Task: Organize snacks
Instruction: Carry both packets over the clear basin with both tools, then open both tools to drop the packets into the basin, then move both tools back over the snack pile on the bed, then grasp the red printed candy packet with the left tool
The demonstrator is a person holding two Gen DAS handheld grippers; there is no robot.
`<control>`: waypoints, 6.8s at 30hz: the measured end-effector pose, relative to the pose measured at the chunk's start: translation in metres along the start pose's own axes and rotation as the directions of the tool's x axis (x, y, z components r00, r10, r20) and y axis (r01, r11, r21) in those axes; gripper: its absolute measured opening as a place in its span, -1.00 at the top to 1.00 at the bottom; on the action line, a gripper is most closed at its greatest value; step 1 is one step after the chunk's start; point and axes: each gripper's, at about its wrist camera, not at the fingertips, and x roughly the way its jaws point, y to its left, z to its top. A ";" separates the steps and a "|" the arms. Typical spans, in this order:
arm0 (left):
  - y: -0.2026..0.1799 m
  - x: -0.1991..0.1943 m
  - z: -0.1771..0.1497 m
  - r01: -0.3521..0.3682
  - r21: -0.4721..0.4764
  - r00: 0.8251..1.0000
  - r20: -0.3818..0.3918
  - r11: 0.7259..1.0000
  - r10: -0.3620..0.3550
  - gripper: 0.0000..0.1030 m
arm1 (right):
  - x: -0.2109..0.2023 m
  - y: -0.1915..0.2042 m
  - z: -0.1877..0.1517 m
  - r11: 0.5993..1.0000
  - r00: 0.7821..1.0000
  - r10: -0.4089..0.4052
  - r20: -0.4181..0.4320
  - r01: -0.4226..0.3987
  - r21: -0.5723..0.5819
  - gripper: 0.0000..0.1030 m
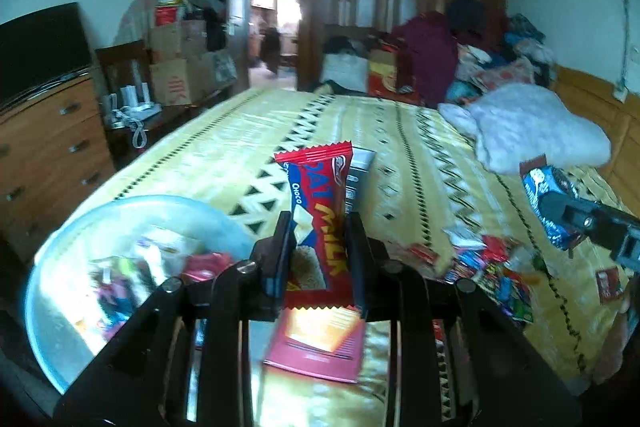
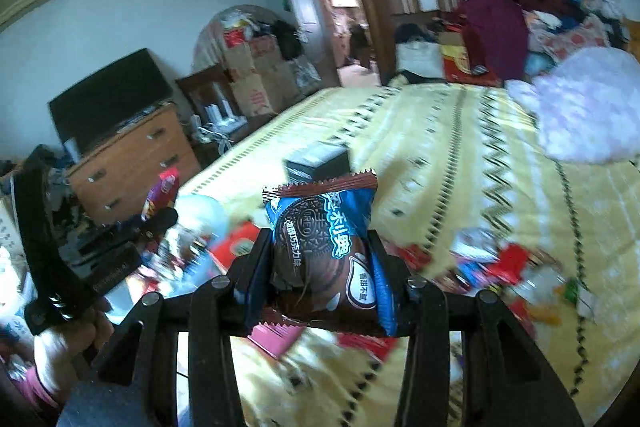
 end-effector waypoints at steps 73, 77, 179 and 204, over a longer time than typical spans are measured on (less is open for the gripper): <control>0.179 0.021 -0.018 -0.238 -0.267 0.968 -0.145 0.934 0.205 0.48 | 0.194 0.229 0.024 0.901 0.885 0.374 -0.278 -0.418 -0.119 0.07; 0.180 0.021 -0.019 -0.240 -0.269 0.967 -0.147 0.933 0.206 0.48 | 0.194 0.229 0.024 0.901 0.885 0.373 -0.279 -0.417 -0.119 0.07; -0.141 0.168 -0.163 0.256 -0.007 0.764 -0.611 0.967 -0.206 -0.44 | -0.059 -0.138 -0.213 0.931 0.954 -0.144 -0.262 0.221 0.292 -0.86; -0.175 0.172 -0.170 0.481 0.027 0.678 -0.646 0.876 -0.352 -0.28 | -0.064 -0.171 -0.241 0.897 0.953 -0.140 -0.270 0.237 0.372 -0.86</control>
